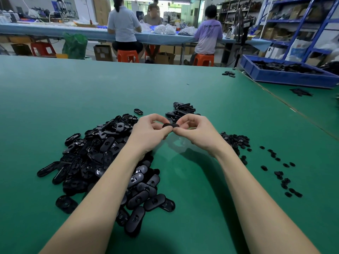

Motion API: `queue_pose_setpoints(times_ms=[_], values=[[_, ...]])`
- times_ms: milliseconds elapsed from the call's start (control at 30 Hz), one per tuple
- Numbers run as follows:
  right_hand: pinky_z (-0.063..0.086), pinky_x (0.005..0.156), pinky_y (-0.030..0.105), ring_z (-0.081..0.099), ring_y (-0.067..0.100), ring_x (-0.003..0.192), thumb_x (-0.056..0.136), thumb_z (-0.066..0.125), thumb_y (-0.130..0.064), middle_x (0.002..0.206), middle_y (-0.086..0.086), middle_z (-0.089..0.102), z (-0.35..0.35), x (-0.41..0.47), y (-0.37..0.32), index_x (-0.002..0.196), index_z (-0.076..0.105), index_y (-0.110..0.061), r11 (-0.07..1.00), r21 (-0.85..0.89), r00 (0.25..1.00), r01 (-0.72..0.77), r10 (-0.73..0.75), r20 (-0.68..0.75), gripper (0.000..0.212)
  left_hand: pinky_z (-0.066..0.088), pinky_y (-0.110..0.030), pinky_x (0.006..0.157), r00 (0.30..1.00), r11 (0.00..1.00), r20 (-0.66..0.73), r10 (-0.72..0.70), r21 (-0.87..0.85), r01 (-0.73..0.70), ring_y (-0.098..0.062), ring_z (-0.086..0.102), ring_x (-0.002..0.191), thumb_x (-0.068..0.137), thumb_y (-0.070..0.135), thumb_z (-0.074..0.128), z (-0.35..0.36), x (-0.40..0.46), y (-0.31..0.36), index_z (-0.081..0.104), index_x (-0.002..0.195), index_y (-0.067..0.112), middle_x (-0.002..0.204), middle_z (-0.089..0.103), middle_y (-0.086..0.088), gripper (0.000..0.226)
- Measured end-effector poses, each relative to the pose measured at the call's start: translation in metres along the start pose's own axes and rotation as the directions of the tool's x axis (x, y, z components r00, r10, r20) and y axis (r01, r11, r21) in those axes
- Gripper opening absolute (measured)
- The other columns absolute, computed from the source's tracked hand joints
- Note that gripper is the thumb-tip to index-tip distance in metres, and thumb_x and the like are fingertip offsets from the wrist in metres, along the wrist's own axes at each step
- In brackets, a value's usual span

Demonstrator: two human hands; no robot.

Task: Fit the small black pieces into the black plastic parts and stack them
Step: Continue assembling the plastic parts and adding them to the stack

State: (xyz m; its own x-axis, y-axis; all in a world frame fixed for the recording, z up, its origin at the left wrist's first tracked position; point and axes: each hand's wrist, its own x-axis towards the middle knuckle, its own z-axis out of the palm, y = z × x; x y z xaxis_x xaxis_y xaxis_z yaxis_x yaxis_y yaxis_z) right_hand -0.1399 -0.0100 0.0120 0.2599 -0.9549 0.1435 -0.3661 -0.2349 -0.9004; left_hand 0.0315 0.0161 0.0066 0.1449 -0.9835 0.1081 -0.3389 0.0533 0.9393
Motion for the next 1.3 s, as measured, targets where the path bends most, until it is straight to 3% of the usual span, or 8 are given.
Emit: queue_pose_setpoints(times_ms=[167, 300, 467, 600, 700, 933, 1067, 1300], values=[[0.038, 0.053, 0.013, 0.045, 0.003, 0.050, 0.081, 0.078, -0.019, 0.071, -0.014, 0.067, -0.005, 0.005, 0.000, 0.084, 0.072, -0.032, 0.951, -0.264, 0.980, 0.160, -0.185, -0.074, 0.015, 0.055, -0.031, 0.071, 0.999, 1.000, -0.024, 0.028, 0.014, -0.028, -0.012, 0.066, 0.064, 0.086, 0.023, 0.072, 0.001, -0.001, 0.004, 0.069, 0.093, 0.028, 0.073, 0.075, 0.005, 0.009], [0.039, 0.054, 0.014, 0.048, 0.002, 0.051, 0.083, 0.078, -0.024, 0.071, -0.017, 0.069, -0.004, 0.009, 0.000, 0.090, 0.074, -0.034, 0.946, -0.273, 0.976, 0.173, -0.203, -0.085, 0.012, 0.060, -0.041, 0.082, 0.996, 0.999, -0.067, 0.051, 0.000, -0.051, -0.016, 0.067, 0.068, 0.087, 0.016, 0.069, -0.001, 0.000, 0.008, 0.069, 0.088, 0.025, 0.076, 0.076, 0.001, 0.010], [0.051, 0.063, 0.027, 0.054, 0.005, 0.056, 0.082, 0.079, -0.031, 0.077, -0.018, 0.070, -0.006, 0.011, -0.001, 0.097, 0.072, -0.039, 0.898, -0.374, 0.959, 0.233, -0.276, -0.065, 0.018, 0.058, -0.038, 0.086, 0.997, 0.999, -0.071, 0.031, 0.033, -0.028, -0.014, 0.067, 0.071, 0.084, 0.018, 0.069, 0.000, -0.002, 0.007, 0.074, 0.092, 0.022, 0.077, 0.077, 0.003, 0.011], [0.052, 0.068, 0.029, 0.060, 0.000, 0.065, 0.080, 0.080, -0.040, 0.072, -0.017, 0.070, -0.013, 0.021, 0.004, 0.093, 0.075, -0.040, 0.919, -0.378, 0.965, 0.108, -0.188, -0.180, 0.013, 0.055, -0.024, 0.079, 0.989, 0.992, -0.100, 0.106, 0.085, -0.098, -0.004, 0.068, 0.070, 0.087, 0.020, 0.068, -0.003, -0.001, 0.006, 0.072, 0.099, 0.024, 0.075, 0.074, 0.008, 0.014], [0.049, 0.072, 0.030, 0.067, 0.009, 0.088, 0.084, 0.076, -0.045, 0.080, -0.019, 0.070, -0.023, 0.039, 0.004, 0.101, 0.076, -0.036, 0.903, -0.427, 0.947, -0.040, -0.102, -0.304, 0.019, 0.049, -0.015, 0.075, 0.963, 0.930, -0.095, 0.253, 0.297, -0.215, -0.003, 0.063, 0.068, 0.088, 0.015, 0.062, -0.011, 0.000, 0.007, 0.070, 0.100, 0.022, 0.080, 0.069, 0.013, 0.016], [0.041, 0.073, 0.026, 0.066, 0.016, 0.103, 0.086, 0.070, -0.039, 0.102, -0.011, 0.075, -0.022, 0.083, -0.007, 0.103, 0.075, -0.033, 0.794, -0.586, 0.948, -0.161, -0.042, -0.317, 0.018, 0.042, -0.039, 0.100, 0.953, 0.662, 0.086, 0.292, 0.701, -0.266, -0.021, 0.048, 0.115, 0.090, 0.024, 0.062, -0.027, -0.001, 0.001, 0.065, 0.114, 0.023, 0.110, 0.068, 0.005, 0.024], [0.041, 0.073, 0.026, 0.066, 0.019, 0.102, 0.087, 0.068, -0.037, 0.104, -0.008, 0.075, -0.015, 0.084, -0.003, 0.101, 0.075, -0.031, 0.755, -0.631, 0.954, -0.179, -0.025, -0.300, 0.017, 0.040, -0.036, 0.100, 0.964, 0.587, 0.125, 0.235, 0.772, -0.243, -0.023, 0.048, 0.116, 0.091, 0.030, 0.062, -0.026, -0.002, -0.001, 0.064, 0.114, 0.024, 0.111, 0.066, 0.001, 0.025], [0.039, 0.065, 0.025, 0.064, 0.013, 0.090, 0.088, 0.062, -0.033, 0.090, -0.017, 0.072, -0.007, 0.053, 0.005, 0.097, 0.074, -0.032, 0.819, -0.557, 0.937, -0.136, -0.076, -0.341, 0.015, 0.036, -0.036, 0.105, 0.968, 0.559, 0.134, 0.211, 0.796, -0.232, -0.023, 0.047, 0.120, 0.092, 0.030, 0.060, -0.022, -0.003, -0.004, 0.066, 0.117, 0.027, 0.118, 0.064, 0.003, 0.026]])
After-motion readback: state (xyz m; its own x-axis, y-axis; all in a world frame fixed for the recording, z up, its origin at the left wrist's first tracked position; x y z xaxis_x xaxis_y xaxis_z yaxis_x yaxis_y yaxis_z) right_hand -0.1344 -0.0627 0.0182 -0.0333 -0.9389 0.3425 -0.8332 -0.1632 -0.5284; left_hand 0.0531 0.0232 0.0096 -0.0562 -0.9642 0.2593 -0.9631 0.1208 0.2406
